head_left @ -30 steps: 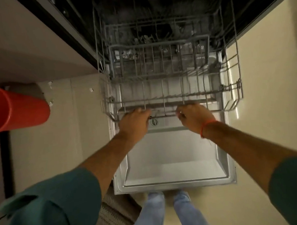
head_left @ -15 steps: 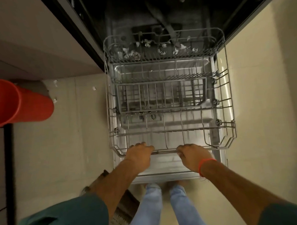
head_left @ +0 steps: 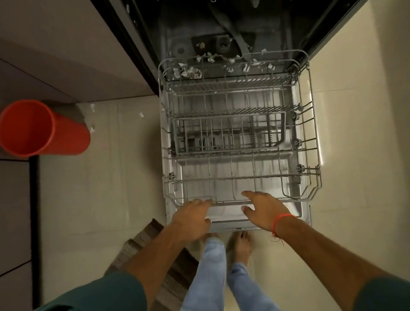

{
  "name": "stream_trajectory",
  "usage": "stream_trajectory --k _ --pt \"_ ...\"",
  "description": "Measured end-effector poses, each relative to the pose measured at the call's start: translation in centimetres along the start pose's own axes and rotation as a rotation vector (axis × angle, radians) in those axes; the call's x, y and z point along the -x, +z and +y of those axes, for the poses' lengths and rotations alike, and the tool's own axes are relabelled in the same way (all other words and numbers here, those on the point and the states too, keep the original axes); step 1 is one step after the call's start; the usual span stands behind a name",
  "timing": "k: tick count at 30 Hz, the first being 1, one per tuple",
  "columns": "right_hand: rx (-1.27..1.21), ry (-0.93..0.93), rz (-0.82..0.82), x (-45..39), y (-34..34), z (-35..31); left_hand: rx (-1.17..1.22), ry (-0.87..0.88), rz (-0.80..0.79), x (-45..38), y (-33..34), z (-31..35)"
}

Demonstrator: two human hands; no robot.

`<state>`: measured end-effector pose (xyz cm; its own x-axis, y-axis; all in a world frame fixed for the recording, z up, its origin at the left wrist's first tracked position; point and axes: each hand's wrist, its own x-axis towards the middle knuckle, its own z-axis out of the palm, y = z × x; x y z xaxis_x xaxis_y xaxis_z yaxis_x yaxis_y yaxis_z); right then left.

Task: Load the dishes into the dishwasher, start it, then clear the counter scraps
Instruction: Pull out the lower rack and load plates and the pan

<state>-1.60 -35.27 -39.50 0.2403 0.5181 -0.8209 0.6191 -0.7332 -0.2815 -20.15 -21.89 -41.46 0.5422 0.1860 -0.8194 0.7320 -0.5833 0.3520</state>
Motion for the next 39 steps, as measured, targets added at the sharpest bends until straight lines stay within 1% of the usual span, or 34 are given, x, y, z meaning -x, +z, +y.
stream_trajectory --k 2,5,9,13,16,18,21,24,27,31,34,39 --pt "-0.052 -0.005 0.014 1.0 -0.7 -0.8 0.082 -0.02 0.088 1.4 -0.4 0.0" --pt "-0.113 -0.007 0.035 2.8 -2.4 -2.3 0.133 -0.064 0.181 3.7 -1.8 0.5" --pt "-0.235 -0.027 0.107 6.3 -5.3 -4.2 0.18 -0.089 0.229 6.6 -3.8 1.8" --pt "-0.263 -0.062 0.161 10.5 -7.2 -5.5 0.267 -0.086 0.3 10.1 -5.2 3.7" --pt "-0.302 -0.047 0.177 13.4 -8.4 -6.2 0.293 -0.085 0.328 12.9 -6.2 5.1" --pt "-0.333 -0.047 0.186 17.0 -9.2 -7.4 0.308 -0.086 0.34 16.8 -6.9 6.1" --pt "-0.381 -0.046 0.202 19.2 -10.4 -8.0 0.349 -0.099 0.349 19.3 -8.3 7.2" --pt "-0.369 -0.117 0.24 24.0 -11.9 -10.6 0.392 -0.092 0.451 25.8 -10.1 7.9" --pt "-0.367 -0.17 0.282 27.5 -12.9 -13.6 0.407 -0.071 0.532 30.8 -11.8 6.8" --pt "-0.369 -0.238 0.326 30.4 -14.3 -18.0 0.451 -0.063 0.621 36.1 -15.1 3.5" --pt "-0.401 -0.24 0.376 31.4 -15.1 -22.0 0.453 -0.055 0.68 39.3 -17.9 0.1" --pt "-0.461 -0.253 0.423 32.2 -15.1 -30.1 0.46 -0.031 0.739 43.9 -22.0 -7.8"
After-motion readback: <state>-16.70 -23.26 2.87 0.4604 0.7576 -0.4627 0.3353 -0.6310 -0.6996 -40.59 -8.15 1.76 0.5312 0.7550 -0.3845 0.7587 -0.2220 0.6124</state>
